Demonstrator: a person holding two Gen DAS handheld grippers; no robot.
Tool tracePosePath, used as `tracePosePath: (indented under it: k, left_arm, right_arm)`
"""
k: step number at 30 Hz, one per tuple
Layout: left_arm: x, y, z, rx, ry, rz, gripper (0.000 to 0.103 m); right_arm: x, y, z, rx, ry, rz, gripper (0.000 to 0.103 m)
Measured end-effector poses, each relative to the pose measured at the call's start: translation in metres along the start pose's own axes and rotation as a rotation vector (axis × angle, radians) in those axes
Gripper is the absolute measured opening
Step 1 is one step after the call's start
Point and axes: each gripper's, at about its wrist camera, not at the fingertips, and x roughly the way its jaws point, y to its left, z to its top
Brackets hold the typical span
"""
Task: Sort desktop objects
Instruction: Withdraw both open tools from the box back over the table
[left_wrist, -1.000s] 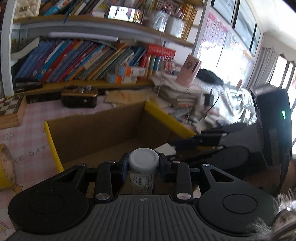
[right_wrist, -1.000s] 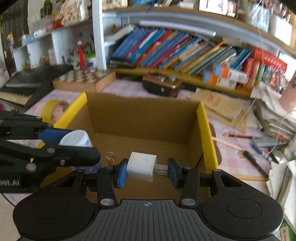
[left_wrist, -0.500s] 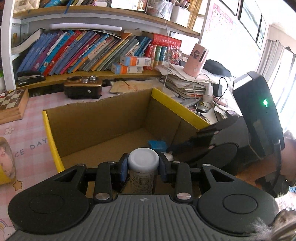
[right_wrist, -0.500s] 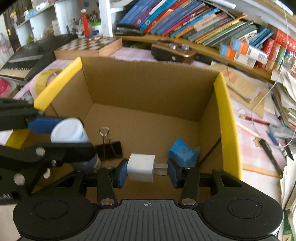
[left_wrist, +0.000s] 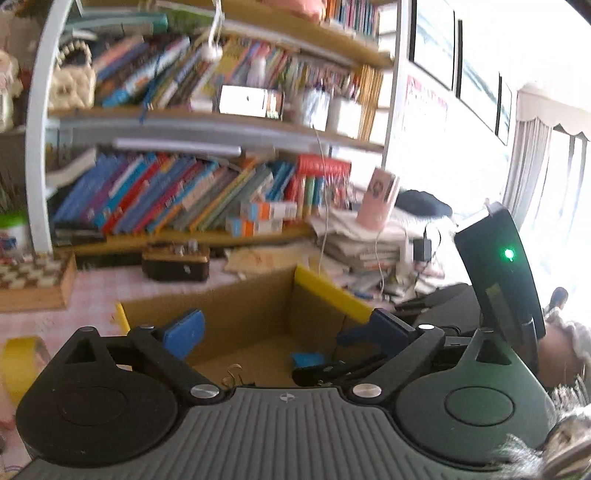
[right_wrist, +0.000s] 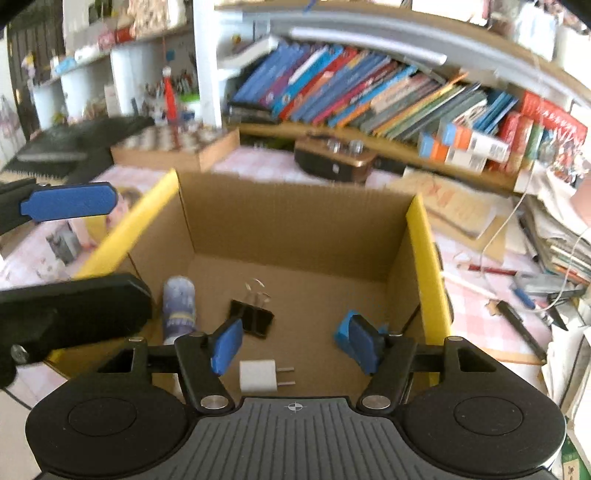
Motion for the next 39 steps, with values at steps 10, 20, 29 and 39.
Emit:
tracePosePath:
  k: [10,20,29,39]
  left_arm:
    - [-0.056,0.005,0.003,-0.071,-0.079,0.061,0.103]
    - [-0.102,0.015,-0.022,-0.132,-0.056,0.115,0.103]
    - [-0.129,0.026,-0.052,-0.142,0.013,0.113,0.103]
    - [-0.160,0.044,-0.077,-0.135,0.065,0.121,0.103]
  right_arm:
    - [-0.059,0.004,-0.012,0.132,-0.134,-0.010,0.071]
    - [-0.101,0.026,-0.045,0.219,-0.204,-0.087,0.074]
    - [-0.108,0.064,-0.075,0.257,-0.178,-0.164,0.074]
    - [-0.114,0.116,-0.111,0.320,-0.121,-0.207,0.074]
